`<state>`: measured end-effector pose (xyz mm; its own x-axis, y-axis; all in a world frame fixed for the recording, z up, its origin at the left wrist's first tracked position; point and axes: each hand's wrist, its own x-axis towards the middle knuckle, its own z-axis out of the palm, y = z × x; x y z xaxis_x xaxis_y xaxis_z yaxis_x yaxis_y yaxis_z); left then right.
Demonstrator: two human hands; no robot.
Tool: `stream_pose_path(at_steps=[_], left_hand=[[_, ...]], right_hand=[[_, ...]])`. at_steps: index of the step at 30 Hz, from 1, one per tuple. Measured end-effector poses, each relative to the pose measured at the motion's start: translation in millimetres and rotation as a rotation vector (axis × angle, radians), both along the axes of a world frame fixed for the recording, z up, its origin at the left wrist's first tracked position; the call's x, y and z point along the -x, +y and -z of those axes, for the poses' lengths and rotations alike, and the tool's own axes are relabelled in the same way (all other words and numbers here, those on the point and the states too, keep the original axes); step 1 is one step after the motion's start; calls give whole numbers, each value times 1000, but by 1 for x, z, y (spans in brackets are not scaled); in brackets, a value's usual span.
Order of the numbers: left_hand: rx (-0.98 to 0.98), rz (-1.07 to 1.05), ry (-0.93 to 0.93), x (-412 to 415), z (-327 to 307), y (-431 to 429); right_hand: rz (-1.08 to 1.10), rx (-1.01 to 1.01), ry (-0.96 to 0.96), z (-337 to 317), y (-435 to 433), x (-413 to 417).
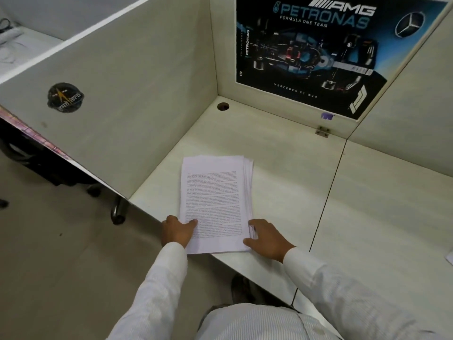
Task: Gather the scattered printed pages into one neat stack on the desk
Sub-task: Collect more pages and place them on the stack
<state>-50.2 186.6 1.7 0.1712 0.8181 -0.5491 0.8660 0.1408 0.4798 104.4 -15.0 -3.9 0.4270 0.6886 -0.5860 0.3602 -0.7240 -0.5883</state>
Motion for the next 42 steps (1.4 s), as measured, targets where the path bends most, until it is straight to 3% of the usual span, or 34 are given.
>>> stream_pose_path(at_steps=[8,11,17,20,25,27,30,34,38,42], left_hand=[[462,-45,-410,-10,-3,16],[399,26,-474,-23,-9,10],[264,93,-764,-74,-47,-19],[273,116,-931,-104,-80,-38],[429,245,-1222,-151,-145,-79],[514,260,-1344,-170,-176,-87],[594,156,-1488,-198,-210,-90],[678,153,-1549,-222,-227,-114],[603,265,-1491,-240,-229,-142],[541,243,-1463,-253,-230,-173]], right_hand=[[111,-42,52,2,-3,-7],[274,-86,163,1,-14,-14],[799,-245,358,-16,-38,-28],[864,-520,575,-47,-39,-40],[1105,-1267,703,-118,-39,-92],[1100,-1403,685,-140,-51,-109],[1154,-1421,577,-163,-77,-125],[1303,-1488,594,-184,-109,-139],[1299,-1528,622,-187,-140,-146],[1366,-1530,559,-179,-173,-152]])
